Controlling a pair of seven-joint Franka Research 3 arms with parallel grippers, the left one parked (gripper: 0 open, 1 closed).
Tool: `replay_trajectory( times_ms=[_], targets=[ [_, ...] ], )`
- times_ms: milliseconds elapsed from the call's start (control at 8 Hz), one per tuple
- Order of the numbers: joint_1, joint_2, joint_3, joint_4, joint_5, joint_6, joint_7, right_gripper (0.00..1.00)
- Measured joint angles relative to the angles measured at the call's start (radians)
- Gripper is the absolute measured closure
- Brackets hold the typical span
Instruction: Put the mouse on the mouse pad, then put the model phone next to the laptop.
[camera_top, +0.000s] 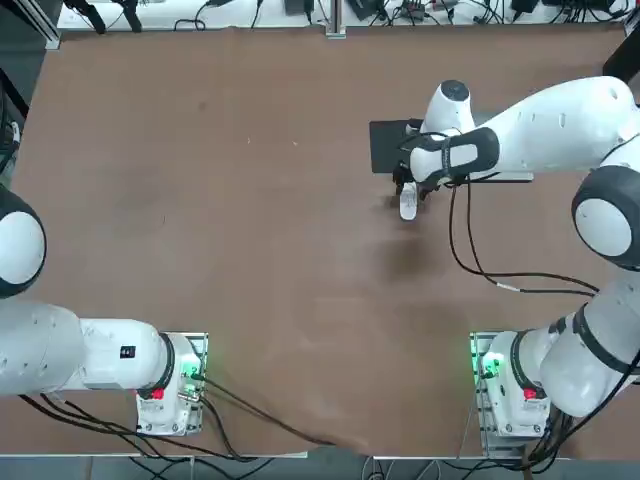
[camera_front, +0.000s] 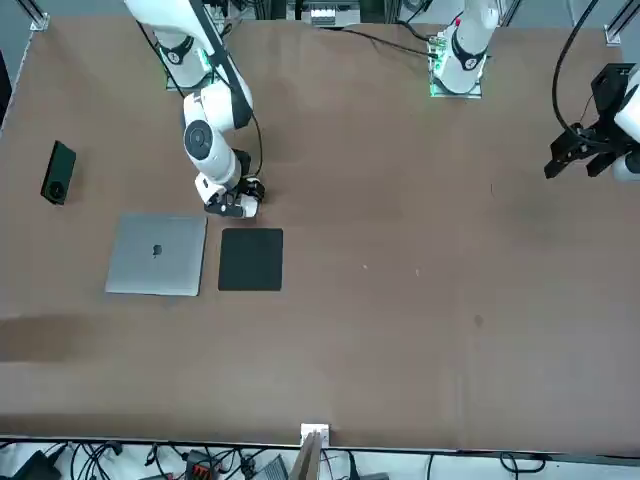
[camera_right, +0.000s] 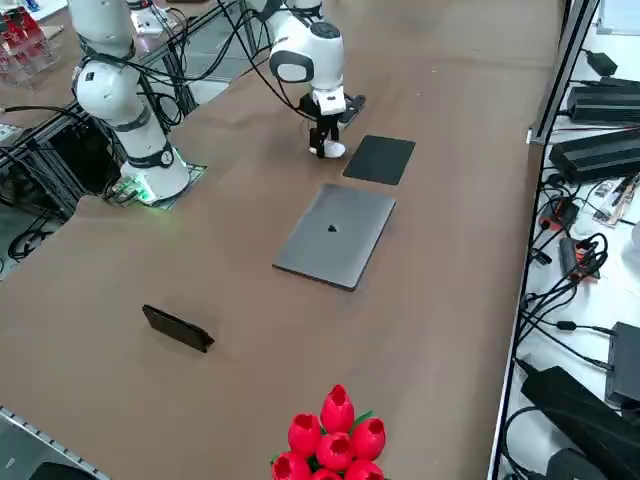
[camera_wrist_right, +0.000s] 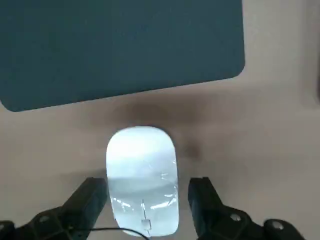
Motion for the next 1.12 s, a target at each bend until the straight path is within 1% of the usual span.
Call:
replay_trajectory(
  times_ms=[875,1000,1125],
  targets=[
    [0.009,0.016,0.0,0.0,0.0,0.028,0.003,0.0],
    [0.013,0.022,0.0,0.0,0.0,0.03,0.004,0.01],
    [0.017,0.026,0.0,0.0,0.0,0.032,0.004,0.04]
  ],
)
